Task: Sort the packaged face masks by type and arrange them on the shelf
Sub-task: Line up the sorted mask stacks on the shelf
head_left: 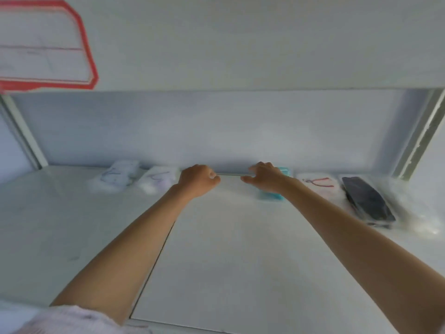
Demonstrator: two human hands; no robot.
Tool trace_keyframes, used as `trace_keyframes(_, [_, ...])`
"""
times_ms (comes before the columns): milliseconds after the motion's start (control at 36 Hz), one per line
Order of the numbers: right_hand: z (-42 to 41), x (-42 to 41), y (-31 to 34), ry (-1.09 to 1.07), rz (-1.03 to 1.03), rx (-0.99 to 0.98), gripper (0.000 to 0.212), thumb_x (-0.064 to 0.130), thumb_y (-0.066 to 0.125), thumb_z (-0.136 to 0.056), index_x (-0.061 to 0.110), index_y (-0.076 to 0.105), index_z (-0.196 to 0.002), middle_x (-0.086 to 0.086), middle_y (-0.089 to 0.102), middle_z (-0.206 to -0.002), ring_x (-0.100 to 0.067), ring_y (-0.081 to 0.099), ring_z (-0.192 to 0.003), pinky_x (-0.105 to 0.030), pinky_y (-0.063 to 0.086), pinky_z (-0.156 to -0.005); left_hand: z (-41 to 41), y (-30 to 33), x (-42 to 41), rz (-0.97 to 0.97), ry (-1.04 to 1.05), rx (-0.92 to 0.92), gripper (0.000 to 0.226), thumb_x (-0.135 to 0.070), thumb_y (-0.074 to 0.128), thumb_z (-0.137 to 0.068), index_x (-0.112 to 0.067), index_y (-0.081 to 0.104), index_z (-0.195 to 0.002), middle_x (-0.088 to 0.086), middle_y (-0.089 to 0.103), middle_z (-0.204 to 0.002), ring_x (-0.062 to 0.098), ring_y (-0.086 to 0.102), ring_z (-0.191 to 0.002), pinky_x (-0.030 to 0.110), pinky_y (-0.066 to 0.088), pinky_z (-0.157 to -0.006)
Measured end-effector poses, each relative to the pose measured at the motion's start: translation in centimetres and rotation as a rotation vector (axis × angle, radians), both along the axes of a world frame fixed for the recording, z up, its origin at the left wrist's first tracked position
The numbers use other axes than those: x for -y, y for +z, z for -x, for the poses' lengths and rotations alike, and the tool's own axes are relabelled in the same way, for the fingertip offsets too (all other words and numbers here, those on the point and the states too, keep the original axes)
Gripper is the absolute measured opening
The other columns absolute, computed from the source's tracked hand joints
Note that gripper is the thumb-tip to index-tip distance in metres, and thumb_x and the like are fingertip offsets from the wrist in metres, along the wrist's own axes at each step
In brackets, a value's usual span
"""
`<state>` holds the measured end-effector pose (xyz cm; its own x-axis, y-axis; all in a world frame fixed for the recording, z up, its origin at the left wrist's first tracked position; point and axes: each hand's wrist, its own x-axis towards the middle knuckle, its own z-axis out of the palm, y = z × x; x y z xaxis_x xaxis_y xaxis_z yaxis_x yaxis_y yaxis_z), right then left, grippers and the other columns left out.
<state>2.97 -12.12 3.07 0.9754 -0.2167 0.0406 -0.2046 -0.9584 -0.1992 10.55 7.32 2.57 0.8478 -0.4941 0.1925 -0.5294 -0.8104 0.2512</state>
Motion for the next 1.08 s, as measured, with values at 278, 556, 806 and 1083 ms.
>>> trace_keyframes(278, [-7.7, -12.8, -2.3, -0.038, -0.318, -0.006, 0.052, 0.044, 0.043, -0.098, -0.002, 0.060, -0.116, -0.019, 0.057, -0.127, -0.033, 0.048, -0.122, -0.035, 0.039, -0.095, -9.5, -1.2, -13.6, 0.100, 0.153, -0.064, 0.028, -0.027, 0.047, -0.094, -0.011, 0.048, -0.071, 0.022, 0.064, -0.102, 0.036, 0.058, -0.096, 0.034, 0.041, -0.071])
trace_keyframes(556, [-14.6, -19.3, -5.9, -0.263, -0.674, 0.003, 0.049, 0.043, 0.040, -0.097, 0.000, 0.055, -0.116, -0.016, 0.054, -0.119, -0.026, 0.052, -0.111, -0.030, 0.034, -0.083, -16.0, -3.4, -16.9, 0.040, 0.236, -0.319, 0.048, -0.027, 0.033, -0.103, 0.006, 0.048, -0.134, 0.026, 0.048, -0.140, 0.036, 0.047, -0.128, 0.034, 0.038, -0.100])
trace_keyframes(806, [-19.2, -21.0, -7.2, -0.452, -1.011, 0.096, 0.033, 0.044, 0.040, -0.097, 0.015, 0.048, -0.082, -0.002, 0.039, -0.084, -0.017, 0.041, -0.072, -0.027, 0.035, -0.075, -19.9, -3.6, -16.4, 0.173, 0.256, -0.477, 0.050, -0.032, 0.035, -0.101, 0.005, 0.051, -0.131, 0.025, 0.051, -0.137, 0.036, 0.050, -0.124, 0.033, 0.041, -0.098])
trace_keyframes(1083, [-21.2, -22.5, -7.1, -0.433, -1.210, 0.127, 0.046, 0.039, 0.038, -0.100, 0.004, 0.051, -0.126, -0.008, 0.047, -0.098, -0.020, 0.048, -0.075, -0.032, 0.039, -0.078, -21.0, -4.5, -15.6, 0.181, 0.226, -0.629, 0.038, -0.036, 0.056, -0.093, -0.005, 0.060, -0.115, 0.016, 0.060, -0.111, 0.028, 0.060, -0.097, 0.032, 0.045, -0.078])
